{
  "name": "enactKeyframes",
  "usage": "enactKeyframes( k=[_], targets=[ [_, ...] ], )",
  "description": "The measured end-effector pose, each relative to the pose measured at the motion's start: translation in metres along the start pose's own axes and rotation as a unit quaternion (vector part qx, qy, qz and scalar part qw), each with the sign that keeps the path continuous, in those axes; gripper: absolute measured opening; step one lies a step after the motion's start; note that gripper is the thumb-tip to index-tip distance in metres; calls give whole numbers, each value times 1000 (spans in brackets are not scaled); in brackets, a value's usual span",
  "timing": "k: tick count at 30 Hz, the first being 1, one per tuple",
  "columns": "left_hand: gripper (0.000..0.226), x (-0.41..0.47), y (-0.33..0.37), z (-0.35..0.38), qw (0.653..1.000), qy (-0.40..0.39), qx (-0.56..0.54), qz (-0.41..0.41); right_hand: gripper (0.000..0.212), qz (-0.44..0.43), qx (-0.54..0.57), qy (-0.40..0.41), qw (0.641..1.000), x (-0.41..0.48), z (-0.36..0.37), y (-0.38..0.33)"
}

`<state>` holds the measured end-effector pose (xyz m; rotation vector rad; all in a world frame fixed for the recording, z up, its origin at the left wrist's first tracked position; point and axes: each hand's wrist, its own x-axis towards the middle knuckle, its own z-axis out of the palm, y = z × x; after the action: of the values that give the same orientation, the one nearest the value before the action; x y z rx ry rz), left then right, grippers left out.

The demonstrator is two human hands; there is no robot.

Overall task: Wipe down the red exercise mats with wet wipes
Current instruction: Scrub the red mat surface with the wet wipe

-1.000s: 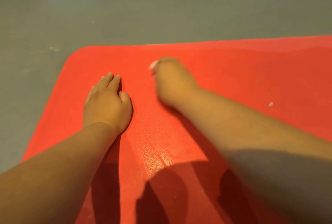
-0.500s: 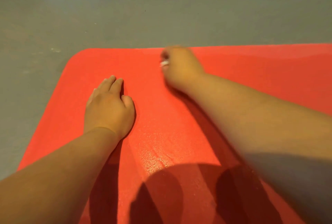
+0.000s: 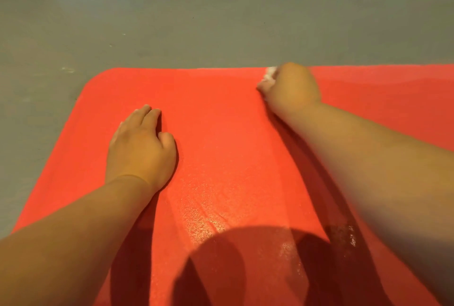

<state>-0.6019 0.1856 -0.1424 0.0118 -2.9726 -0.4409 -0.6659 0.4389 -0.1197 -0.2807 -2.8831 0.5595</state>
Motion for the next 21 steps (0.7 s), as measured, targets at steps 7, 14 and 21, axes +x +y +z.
enactKeyframes(
  k=[7, 14, 21],
  targets=[
    [66, 2, 0, 1, 1000, 6, 2, 1, 17, -224, 36, -99, 969, -27, 30, -88],
    [62, 2, 0, 3, 1000, 0, 8, 11, 27, 18, -77, -18, 997, 31, -17, 29],
    [68, 3, -2, 2, 1000, -3, 15, 15, 28, -5, 21, -14, 1000, 38, 29, -39]
  ],
)
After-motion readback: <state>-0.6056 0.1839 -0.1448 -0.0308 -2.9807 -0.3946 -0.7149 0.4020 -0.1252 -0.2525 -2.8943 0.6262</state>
